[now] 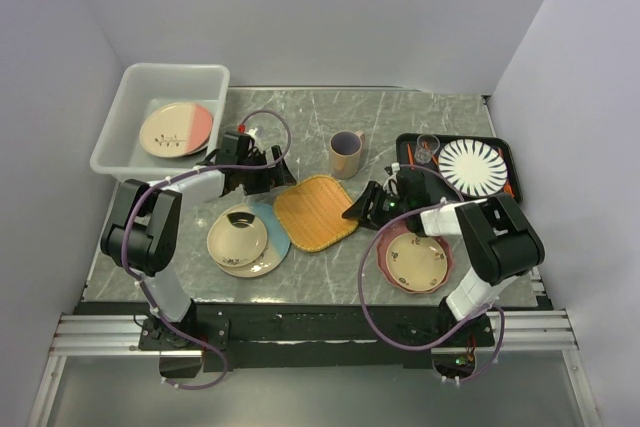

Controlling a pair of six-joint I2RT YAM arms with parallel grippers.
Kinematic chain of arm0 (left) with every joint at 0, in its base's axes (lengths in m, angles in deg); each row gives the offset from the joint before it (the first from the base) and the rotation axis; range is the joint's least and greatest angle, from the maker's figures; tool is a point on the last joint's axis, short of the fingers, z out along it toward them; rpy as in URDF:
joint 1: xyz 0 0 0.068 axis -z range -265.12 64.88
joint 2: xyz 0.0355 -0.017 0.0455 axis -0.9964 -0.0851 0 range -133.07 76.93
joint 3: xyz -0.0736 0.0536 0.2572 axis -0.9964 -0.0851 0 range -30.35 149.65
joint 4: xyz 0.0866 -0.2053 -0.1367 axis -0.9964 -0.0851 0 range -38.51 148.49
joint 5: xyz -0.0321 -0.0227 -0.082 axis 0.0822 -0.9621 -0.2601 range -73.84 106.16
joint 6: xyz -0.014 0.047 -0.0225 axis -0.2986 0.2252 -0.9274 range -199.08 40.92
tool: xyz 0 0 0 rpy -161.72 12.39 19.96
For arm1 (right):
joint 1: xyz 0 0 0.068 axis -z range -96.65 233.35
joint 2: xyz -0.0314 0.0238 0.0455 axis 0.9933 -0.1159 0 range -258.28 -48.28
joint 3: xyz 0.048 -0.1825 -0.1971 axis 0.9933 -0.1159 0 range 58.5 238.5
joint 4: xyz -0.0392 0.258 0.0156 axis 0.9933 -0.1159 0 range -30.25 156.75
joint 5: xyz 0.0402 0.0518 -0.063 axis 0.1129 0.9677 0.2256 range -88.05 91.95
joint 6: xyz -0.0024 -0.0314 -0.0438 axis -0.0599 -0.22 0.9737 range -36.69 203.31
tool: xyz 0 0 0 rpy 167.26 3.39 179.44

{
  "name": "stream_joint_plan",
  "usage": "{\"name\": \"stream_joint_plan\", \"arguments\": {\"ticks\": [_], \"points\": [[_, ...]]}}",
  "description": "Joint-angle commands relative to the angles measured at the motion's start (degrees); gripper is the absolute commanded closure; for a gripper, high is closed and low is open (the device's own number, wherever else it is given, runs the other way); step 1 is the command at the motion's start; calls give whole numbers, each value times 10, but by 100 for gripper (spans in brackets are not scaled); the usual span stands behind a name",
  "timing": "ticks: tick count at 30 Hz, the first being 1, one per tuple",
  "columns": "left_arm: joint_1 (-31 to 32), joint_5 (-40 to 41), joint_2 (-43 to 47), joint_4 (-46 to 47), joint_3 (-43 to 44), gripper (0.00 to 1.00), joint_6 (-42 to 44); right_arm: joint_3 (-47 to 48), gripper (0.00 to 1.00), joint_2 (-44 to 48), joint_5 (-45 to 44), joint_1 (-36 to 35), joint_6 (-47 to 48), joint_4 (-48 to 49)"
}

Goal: Place the plates into the plastic bin on the countertop
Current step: Pick up the plate from the center of the board.

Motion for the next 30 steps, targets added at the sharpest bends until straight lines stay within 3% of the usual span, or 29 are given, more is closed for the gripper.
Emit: {"name": "stream_joint_plan", "arguments": {"ticks": [1,7,10,16,23,30], "points": [[3,2,-2,12,6,1,11,-16,47,-13,26,15,-19,23],[2,-4,-6,16,4,1,7,-32,62,-13,41,31,-37,53],[2,-3,-6,16,4,1,8,-37,78,-25,54,37,-50,75],[2,0,-5,15,-1,1,9,-51,80,-59,92,47,-96,149],[2,3,-2,15,-6,1,11,-65,100,-61,109,63,-113,184],[2,-38,9,48,-21,1,9,-81,100,-74,138,81,-148,244]]}}
